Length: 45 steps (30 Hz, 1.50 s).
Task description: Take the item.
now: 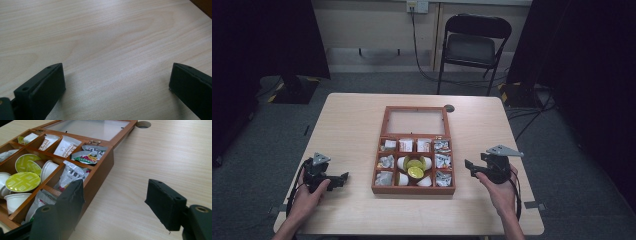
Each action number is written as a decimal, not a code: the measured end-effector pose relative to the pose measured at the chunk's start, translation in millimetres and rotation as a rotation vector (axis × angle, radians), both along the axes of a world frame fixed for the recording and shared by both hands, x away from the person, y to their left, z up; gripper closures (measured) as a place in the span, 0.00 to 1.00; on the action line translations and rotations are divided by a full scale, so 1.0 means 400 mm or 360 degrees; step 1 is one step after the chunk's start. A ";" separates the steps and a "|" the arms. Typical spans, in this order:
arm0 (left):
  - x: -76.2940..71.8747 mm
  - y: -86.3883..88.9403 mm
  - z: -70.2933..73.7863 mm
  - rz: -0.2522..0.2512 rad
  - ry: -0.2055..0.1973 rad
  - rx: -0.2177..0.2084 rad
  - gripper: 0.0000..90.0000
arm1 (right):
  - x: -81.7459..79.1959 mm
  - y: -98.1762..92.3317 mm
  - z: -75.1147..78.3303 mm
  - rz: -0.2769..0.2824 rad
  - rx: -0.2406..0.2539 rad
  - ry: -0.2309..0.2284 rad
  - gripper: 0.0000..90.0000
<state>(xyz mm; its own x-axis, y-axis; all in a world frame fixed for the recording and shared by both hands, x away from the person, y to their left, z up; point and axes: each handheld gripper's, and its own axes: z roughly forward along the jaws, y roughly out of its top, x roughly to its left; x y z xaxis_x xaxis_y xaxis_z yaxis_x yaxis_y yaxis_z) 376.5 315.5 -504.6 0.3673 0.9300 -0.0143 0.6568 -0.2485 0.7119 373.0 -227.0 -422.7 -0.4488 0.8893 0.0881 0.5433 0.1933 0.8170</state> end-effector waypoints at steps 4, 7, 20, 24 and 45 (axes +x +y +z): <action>0.000 0.000 0.000 0.0000 0.0000 0.0000 0.00 | 0.005 0.013 0.004 0.0023 0.0001 -0.0009 0.35; 0.000 0.000 0.000 0.0000 0.0000 0.0000 0.00 | 0.009 0.024 0.005 0.0043 0.0005 -0.0008 0.35; 0.000 0.000 0.000 0.0000 0.0000 0.0001 0.00 | 0.023 0.083 0.025 0.0145 -0.0001 -0.0024 0.38; 0.000 0.000 0.000 0.0000 0.0000 0.0000 0.00 | 0.027 0.098 0.025 0.0171 0.0007 -0.0023 0.38; 0.000 0.000 0.000 0.0000 0.0000 0.0000 0.00 | 0.045 0.186 0.026 0.0326 -0.0009 -0.0009 0.43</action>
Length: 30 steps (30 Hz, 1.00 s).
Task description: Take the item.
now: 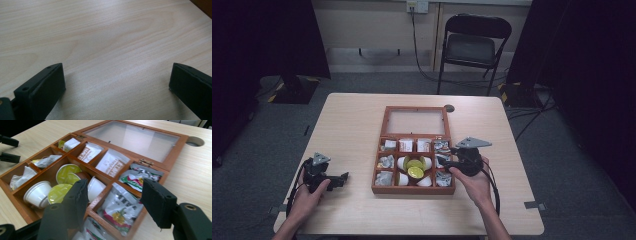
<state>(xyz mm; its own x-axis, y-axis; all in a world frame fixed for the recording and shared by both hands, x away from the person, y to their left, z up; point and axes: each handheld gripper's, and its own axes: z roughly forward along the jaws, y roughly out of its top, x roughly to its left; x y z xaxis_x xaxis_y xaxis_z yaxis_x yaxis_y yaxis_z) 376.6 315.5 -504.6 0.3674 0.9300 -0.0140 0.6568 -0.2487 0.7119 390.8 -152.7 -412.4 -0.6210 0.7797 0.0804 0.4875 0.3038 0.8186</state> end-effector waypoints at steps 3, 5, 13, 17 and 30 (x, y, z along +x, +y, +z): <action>0.000 0.000 0.000 0.0000 0.0000 0.0000 0.00 | 0.004 0.021 0.000 0.0032 -0.0009 -0.0001 0.43; 0.000 0.000 0.000 -0.0001 0.0000 0.0001 0.00 | 0.007 0.034 0.000 0.0048 -0.0018 -0.0004 0.43; 0.000 0.000 0.000 0.0000 0.0000 0.0000 0.00 | 0.014 0.074 -0.011 0.0113 -0.0023 0.0026 0.42; 0.000 0.000 0.000 0.0000 0.0000 0.0001 0.00 | 0.014 0.092 -0.016 0.0144 -0.0027 0.0039 0.42; -0.001 0.000 -0.001 0.0002 -0.0006 -0.0001 0.00 | 0.007 0.151 -0.059 0.0257 -0.0076 0.0104 0.43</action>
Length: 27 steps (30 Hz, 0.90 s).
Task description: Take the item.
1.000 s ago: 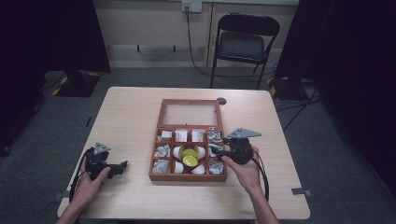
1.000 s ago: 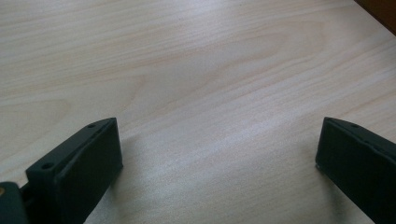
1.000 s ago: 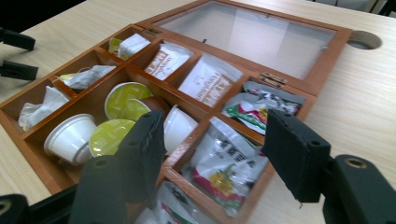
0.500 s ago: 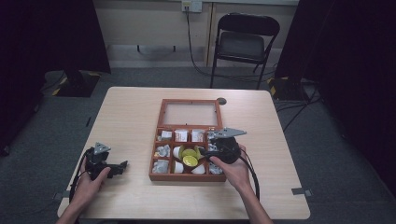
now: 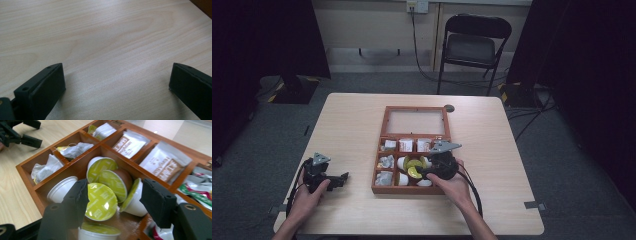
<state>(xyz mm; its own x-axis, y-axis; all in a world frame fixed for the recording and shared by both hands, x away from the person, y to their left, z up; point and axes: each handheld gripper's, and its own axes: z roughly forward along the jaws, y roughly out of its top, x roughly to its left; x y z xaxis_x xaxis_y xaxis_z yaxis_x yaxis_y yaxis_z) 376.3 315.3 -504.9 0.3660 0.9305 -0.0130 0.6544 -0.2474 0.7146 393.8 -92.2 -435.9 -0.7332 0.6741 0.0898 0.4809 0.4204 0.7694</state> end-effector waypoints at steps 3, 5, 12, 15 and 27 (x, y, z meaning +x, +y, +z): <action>0.000 0.000 0.000 0.0000 0.0000 -0.0001 0.00 | -0.001 0.012 -0.006 0.0020 -0.0017 0.0012 0.43; 0.000 0.000 0.000 -0.0001 0.0000 -0.0001 0.00 | 0.000 0.017 -0.011 0.0035 -0.0023 0.0020 0.43; -0.001 0.001 0.001 -0.0008 0.0007 0.0002 0.00 | -0.002 0.034 -0.025 0.0074 -0.0042 0.0062 0.43; -0.001 0.001 0.001 -0.0008 0.0007 0.0001 0.00 | -0.003 0.040 -0.030 0.0094 -0.0056 0.0080 0.43; -0.001 0.000 0.001 -0.0007 0.0006 0.0003 0.00 | 0.001 0.071 -0.054 0.0141 -0.0150 0.0147 0.42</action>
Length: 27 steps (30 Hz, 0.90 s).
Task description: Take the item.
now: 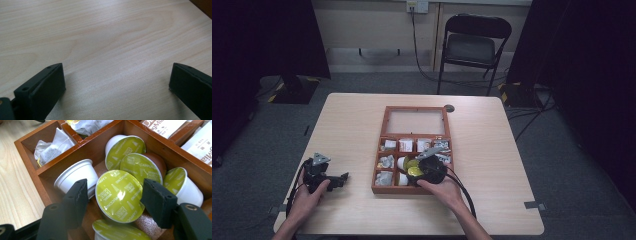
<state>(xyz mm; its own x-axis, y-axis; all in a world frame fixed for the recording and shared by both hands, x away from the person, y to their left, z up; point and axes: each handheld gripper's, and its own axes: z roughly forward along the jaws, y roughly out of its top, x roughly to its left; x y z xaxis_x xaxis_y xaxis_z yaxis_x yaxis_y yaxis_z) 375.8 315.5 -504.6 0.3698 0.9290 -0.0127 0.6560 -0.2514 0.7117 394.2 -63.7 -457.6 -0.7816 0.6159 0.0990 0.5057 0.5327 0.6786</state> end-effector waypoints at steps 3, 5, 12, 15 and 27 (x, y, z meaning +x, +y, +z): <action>0.000 0.000 0.000 0.0000 0.0000 0.0000 0.00 | 0.000 0.007 -0.002 0.0008 -0.0030 0.0003 0.42; 0.000 0.000 0.000 -0.0001 0.0000 0.0001 0.00 | 0.000 0.011 -0.004 0.0015 -0.0042 0.0009 0.42; 0.000 0.000 0.000 -0.0001 0.0000 0.0001 0.00 | 0.009 0.013 -0.006 0.0003 -0.0082 0.0040 0.44; 0.000 0.000 0.000 0.0000 0.0000 0.0001 0.00 | 0.014 0.014 -0.007 -0.0007 -0.0099 0.0060 0.45; 0.000 0.000 0.000 0.0000 0.0000 0.0001 0.00 | 0.024 0.020 -0.009 0.0005 -0.0137 0.0076 0.46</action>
<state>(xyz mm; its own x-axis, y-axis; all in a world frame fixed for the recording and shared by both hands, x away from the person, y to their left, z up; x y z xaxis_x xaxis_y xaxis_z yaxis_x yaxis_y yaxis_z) 375.8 315.5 -504.6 0.3700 0.9289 -0.0123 0.6559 -0.2518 0.7117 403.8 -55.6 -461.2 -0.7792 0.6213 0.0827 0.5345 0.5898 0.6053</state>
